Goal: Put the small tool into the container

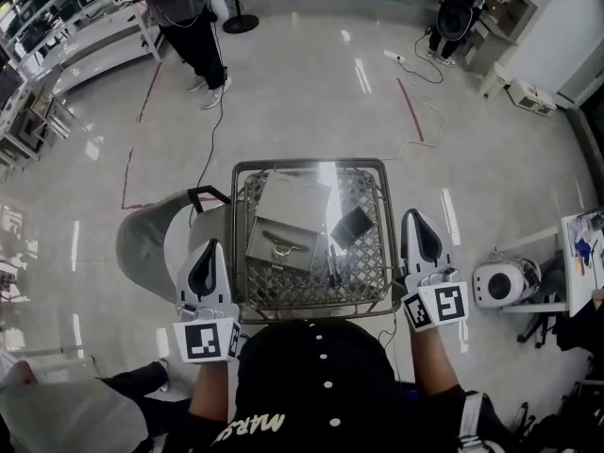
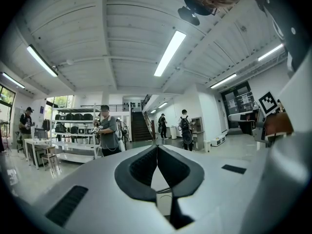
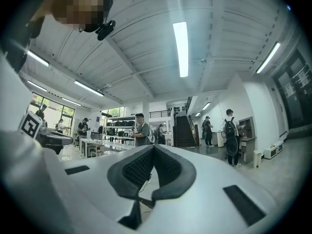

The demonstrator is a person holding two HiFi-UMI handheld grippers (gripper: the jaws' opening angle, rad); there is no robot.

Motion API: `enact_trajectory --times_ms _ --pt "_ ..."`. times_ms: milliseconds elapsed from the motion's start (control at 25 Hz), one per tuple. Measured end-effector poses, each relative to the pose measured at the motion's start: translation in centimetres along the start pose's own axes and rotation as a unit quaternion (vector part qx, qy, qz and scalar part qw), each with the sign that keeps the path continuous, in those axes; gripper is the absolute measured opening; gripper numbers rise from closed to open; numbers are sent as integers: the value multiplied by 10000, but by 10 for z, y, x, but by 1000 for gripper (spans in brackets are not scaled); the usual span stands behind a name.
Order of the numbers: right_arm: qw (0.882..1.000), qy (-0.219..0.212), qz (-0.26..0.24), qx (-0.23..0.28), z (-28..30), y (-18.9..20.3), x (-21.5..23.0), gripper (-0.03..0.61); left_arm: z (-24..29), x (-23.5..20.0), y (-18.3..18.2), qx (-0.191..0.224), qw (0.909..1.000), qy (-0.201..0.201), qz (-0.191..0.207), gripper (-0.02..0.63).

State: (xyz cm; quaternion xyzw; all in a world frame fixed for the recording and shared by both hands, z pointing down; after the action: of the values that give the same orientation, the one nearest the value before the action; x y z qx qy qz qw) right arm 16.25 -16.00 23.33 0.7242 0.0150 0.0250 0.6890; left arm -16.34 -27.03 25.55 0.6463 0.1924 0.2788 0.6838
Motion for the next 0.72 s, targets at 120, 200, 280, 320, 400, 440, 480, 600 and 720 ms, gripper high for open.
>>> enact_trajectory --times_ms 120,200,280,320,400,440,480,600,720 --pt "9999 -18 -164 14 -1 -1 -2 14 -1 2 1 15 10000 4 -2 26" --pt "9997 -31 -229 10 -1 -2 -4 14 -1 3 0 24 10000 10 -6 26" --pt "9997 -41 -255 11 1 -3 -7 14 -1 2 -1 26 10000 26 -14 26" --pt "9997 -46 -253 17 2 -4 -8 14 0 1 -2 28 10000 33 -17 26" --pt "9997 -66 -212 32 5 -5 -9 14 2 0 -3 36 10000 41 -19 26" --pt "9998 -78 -194 35 6 -5 -9 14 3 0 -3 38 10000 41 -19 26" --pt "9998 -91 -186 36 7 -4 -9 14 4 1 -3 39 10000 41 -20 26" --pt "9997 -126 -210 36 6 -3 -9 14 4 3 -1 39 10000 49 -29 26" --pt "9996 -147 -228 41 5 -5 -13 14 3 3 -1 34 10000 60 -33 26"
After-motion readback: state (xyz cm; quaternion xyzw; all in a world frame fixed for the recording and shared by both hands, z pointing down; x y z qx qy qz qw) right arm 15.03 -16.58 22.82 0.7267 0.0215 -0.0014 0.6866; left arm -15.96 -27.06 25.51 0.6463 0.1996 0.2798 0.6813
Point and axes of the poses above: the fingertips, and each gripper's own axes: z forward along the fingers, x to its right, y out of its underside, the point moved 3 cm from there along -z, backward along the fingers, and after that the axes turned 3 degrees about -x, right-handed, at the moved point
